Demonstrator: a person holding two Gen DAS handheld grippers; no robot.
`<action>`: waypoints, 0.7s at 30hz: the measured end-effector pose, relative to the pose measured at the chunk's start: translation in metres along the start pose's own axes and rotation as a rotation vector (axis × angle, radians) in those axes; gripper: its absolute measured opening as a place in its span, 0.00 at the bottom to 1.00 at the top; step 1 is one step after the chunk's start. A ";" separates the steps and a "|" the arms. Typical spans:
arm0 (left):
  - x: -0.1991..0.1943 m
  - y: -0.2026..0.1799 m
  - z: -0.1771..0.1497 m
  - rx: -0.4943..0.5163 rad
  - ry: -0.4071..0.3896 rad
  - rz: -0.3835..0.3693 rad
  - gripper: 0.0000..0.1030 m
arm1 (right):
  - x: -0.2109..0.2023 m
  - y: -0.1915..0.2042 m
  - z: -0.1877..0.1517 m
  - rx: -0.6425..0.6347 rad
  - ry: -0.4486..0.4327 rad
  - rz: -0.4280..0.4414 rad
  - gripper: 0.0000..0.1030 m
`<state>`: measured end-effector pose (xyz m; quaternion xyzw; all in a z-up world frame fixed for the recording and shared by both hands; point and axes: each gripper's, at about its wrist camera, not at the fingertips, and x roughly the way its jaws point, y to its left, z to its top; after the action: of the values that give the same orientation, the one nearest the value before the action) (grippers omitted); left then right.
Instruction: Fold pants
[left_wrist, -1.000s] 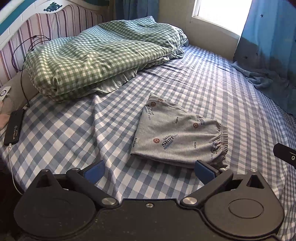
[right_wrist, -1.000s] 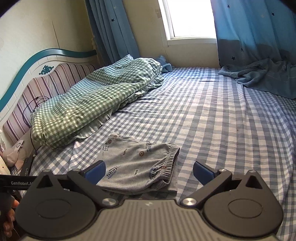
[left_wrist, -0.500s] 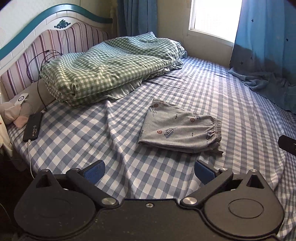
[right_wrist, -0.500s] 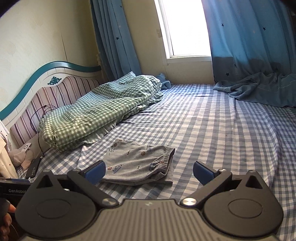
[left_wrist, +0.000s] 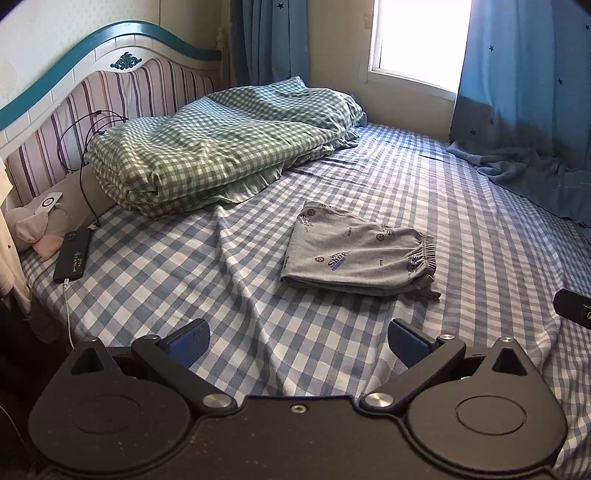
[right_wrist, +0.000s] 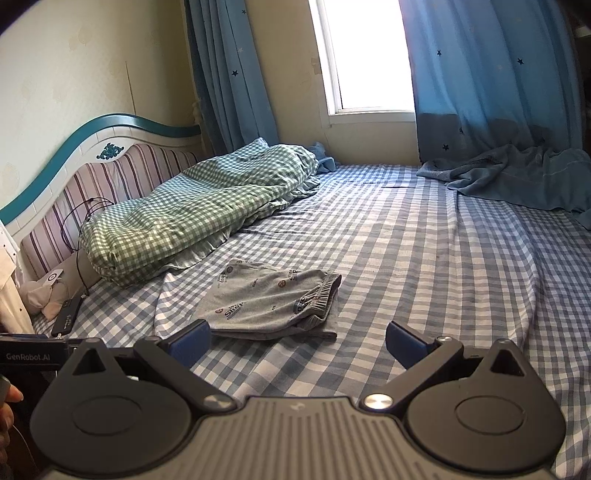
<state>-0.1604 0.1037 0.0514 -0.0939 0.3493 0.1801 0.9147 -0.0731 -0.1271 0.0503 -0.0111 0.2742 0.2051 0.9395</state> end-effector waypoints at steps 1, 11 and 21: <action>0.001 0.002 -0.001 0.000 -0.003 -0.007 0.99 | 0.000 0.002 -0.001 -0.007 -0.003 -0.002 1.00; 0.025 0.023 -0.004 0.078 0.029 -0.030 0.99 | 0.022 0.019 -0.013 0.020 0.059 -0.018 1.00; 0.056 0.033 -0.001 0.199 0.060 -0.077 0.99 | 0.048 0.030 -0.021 0.062 0.189 -0.072 1.00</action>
<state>-0.1354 0.1487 0.0111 -0.0213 0.3888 0.1066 0.9149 -0.0587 -0.0837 0.0105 -0.0112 0.3674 0.1605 0.9160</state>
